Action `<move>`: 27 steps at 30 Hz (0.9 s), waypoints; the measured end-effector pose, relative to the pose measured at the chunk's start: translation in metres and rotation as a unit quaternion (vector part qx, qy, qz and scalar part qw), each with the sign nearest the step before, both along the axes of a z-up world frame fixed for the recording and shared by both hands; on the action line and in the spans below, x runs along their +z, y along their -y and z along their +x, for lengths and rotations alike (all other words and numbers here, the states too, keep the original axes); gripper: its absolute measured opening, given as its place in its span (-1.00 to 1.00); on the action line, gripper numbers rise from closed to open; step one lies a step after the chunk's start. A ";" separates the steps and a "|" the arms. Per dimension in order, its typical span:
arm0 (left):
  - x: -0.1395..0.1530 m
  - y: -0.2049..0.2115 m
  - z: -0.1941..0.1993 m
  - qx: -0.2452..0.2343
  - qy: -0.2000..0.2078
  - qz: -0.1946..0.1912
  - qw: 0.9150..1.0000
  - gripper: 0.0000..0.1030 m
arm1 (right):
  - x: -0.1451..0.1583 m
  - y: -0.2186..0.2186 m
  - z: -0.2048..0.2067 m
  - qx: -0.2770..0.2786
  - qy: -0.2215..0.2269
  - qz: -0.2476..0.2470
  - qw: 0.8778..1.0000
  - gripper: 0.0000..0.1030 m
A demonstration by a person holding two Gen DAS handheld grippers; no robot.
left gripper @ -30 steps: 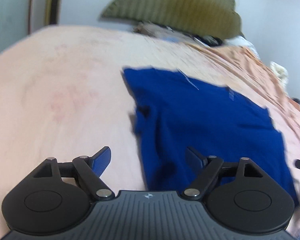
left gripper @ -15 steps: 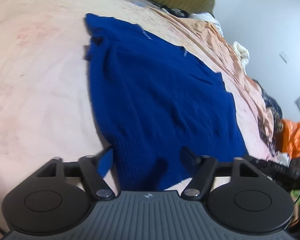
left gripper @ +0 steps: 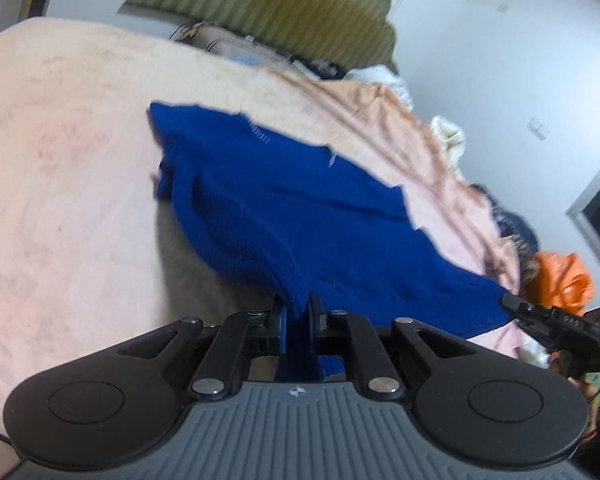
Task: Fold small clothes
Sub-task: 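Lift the hem with both grippers and fold it toward the collar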
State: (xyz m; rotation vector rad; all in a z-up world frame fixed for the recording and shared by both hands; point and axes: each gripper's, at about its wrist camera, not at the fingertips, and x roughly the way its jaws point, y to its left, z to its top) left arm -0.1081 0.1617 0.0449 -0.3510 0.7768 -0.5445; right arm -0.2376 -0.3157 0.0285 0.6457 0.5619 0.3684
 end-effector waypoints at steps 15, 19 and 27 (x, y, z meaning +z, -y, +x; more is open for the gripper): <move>0.040 -0.010 -0.040 -0.071 0.042 0.017 0.996 -0.82 | 0.076 0.006 -0.086 0.063 0.075 -0.012 0.995 -0.88; 0.034 -0.002 -0.016 -0.068 0.021 0.016 0.997 -0.82 | 0.067 0.015 -0.067 0.044 0.067 0.019 0.997 -0.89; 0.030 0.005 -0.017 -0.082 0.029 0.035 0.996 -0.82 | 0.013 0.011 -0.027 0.033 -0.041 0.008 0.999 -0.55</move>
